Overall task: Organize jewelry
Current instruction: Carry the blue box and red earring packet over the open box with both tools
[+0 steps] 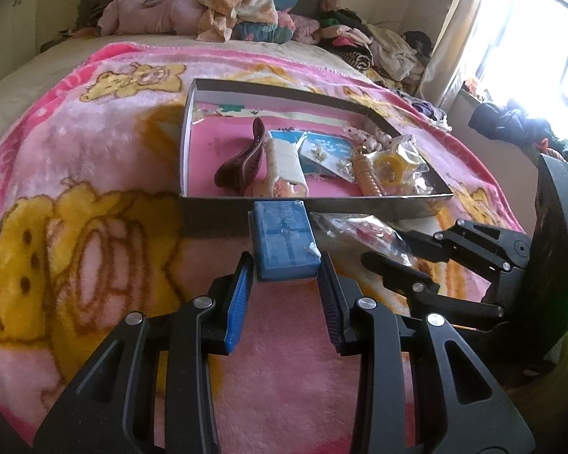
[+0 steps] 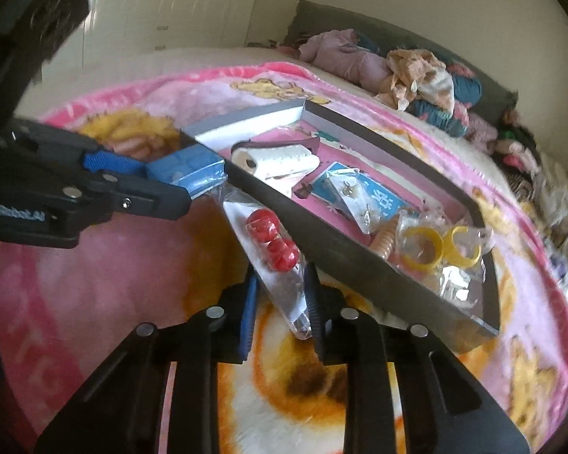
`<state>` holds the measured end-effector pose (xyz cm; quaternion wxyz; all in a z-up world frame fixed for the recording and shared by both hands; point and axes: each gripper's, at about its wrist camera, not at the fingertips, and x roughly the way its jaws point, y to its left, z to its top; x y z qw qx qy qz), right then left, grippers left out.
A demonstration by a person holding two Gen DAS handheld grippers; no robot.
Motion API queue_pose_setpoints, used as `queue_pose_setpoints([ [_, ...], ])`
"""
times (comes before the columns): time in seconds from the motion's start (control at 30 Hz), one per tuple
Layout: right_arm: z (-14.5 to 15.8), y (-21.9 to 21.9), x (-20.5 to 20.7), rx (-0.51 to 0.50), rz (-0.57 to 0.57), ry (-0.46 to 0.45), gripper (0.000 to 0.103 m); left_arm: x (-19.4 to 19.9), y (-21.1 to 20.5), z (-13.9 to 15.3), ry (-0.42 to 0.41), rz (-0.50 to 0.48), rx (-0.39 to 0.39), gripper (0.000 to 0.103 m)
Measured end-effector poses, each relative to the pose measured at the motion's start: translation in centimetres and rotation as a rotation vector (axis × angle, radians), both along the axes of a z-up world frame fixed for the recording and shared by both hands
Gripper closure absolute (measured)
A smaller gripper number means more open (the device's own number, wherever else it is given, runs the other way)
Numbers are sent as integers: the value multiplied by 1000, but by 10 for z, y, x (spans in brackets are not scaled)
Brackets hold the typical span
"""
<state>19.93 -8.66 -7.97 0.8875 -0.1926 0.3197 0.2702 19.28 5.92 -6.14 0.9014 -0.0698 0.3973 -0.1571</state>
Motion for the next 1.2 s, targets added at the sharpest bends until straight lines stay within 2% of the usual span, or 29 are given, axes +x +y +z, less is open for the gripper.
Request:
queue_pose_setpoints([
  [0.17, 15, -13, -6, 97, -13, 31, 82, -3, 0, 9, -15, 5, -6, 77],
  [0.37, 36, -28, -12, 152, -35, 5, 82, -3, -7, 19, -36, -7, -3, 77],
  [0.8, 60, -73, -10, 207, -125, -33, 82, 10, -42, 38, -72, -58, -6, 77],
  [1.2, 66, -116, 5, 225, -218, -46, 82, 31, -78, 39, -84, -100, 3, 77],
])
